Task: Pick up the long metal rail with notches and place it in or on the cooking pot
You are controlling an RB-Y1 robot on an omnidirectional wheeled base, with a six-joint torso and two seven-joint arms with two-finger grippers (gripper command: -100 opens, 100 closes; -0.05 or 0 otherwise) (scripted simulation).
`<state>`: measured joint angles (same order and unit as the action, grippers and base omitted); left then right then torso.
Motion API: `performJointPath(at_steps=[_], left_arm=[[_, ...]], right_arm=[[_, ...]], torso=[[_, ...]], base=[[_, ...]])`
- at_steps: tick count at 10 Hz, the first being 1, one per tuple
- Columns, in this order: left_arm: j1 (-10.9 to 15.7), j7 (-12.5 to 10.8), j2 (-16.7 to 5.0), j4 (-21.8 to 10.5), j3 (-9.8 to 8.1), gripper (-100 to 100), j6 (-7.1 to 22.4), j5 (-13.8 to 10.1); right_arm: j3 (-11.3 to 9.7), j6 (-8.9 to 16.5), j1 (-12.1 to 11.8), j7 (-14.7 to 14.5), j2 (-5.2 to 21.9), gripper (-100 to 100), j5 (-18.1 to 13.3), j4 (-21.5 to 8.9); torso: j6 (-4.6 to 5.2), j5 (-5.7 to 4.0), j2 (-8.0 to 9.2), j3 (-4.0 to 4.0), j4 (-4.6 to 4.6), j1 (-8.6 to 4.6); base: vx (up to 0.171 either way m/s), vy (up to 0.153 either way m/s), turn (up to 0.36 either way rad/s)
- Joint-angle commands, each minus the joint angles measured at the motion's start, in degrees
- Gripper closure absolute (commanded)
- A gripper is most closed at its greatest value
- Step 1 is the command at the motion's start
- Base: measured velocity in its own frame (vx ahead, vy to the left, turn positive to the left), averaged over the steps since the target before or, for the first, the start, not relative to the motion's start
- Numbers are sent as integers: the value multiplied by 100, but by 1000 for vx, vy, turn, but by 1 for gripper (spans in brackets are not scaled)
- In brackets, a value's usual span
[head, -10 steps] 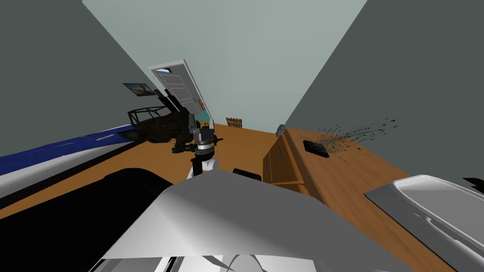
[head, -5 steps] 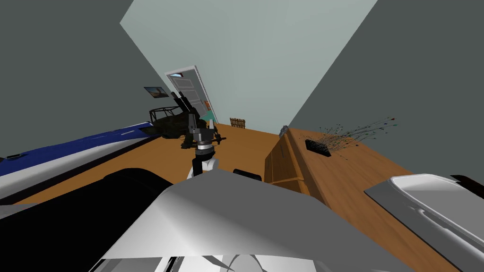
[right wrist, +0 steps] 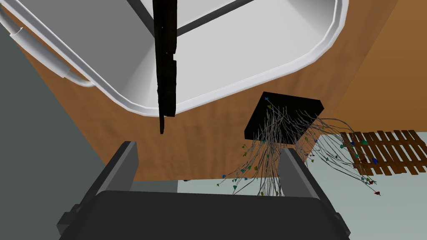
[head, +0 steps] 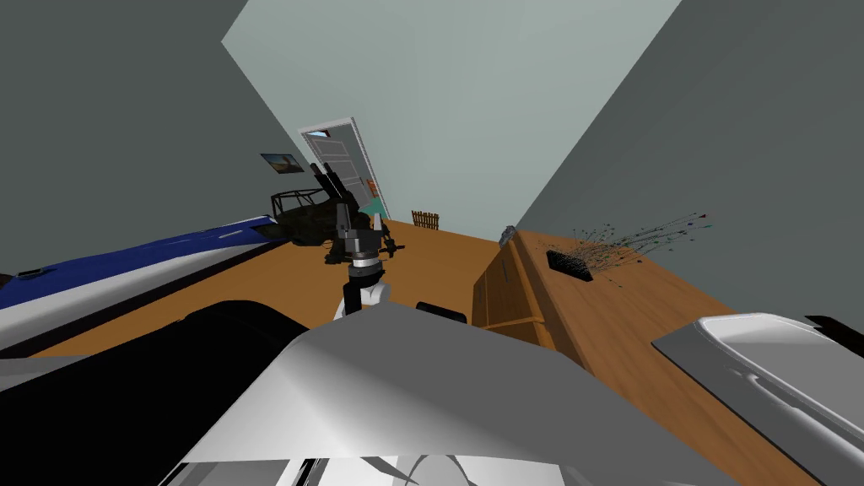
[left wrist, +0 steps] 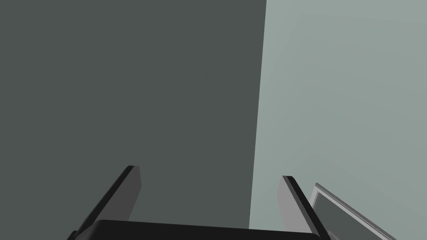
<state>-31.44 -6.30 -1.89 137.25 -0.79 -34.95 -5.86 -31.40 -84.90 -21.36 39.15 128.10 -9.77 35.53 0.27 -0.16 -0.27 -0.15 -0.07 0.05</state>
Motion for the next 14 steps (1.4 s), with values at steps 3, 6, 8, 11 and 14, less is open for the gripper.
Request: performJointPath(at_steps=[3, 6, 8, 11, 14], left_arm=[[0, 0, 0, 0, 0, 0, 0, 0], [0, 0, 0, 0, 0, 0, 0, 0], [0, 0, 0, 0, 0, 0, 0, 0], [0, 0, 0, 0, 0, 0, 0, 0], [0, 0, 0, 0, 0, 0, 0, 0]], right_arm=[[0, 1, 0, 0, 0, -100, 0, 1], [27, -210, 55, 153, 318, -100, 110, 16], [34, -262, 69, 192, 398, -100, 138, 20], [61, -473, 124, 346, 716, -100, 248, 36], [87, -471, 99, 344, 698, 0, 242, 27]], torso=[[0, 1, 1, 1, 0, 3], [1, 2, -3, -2, 0, 0], [0, 0, -6, -4, -2, -3], [0, 1, -7, -4, -2, -3], [1, -1, -2, -1, 0, -1]], base=[[-2, 2, 8], [9, -8, -38], [9, -10, -30], [13, -14, -43], [1, 2, -3]])
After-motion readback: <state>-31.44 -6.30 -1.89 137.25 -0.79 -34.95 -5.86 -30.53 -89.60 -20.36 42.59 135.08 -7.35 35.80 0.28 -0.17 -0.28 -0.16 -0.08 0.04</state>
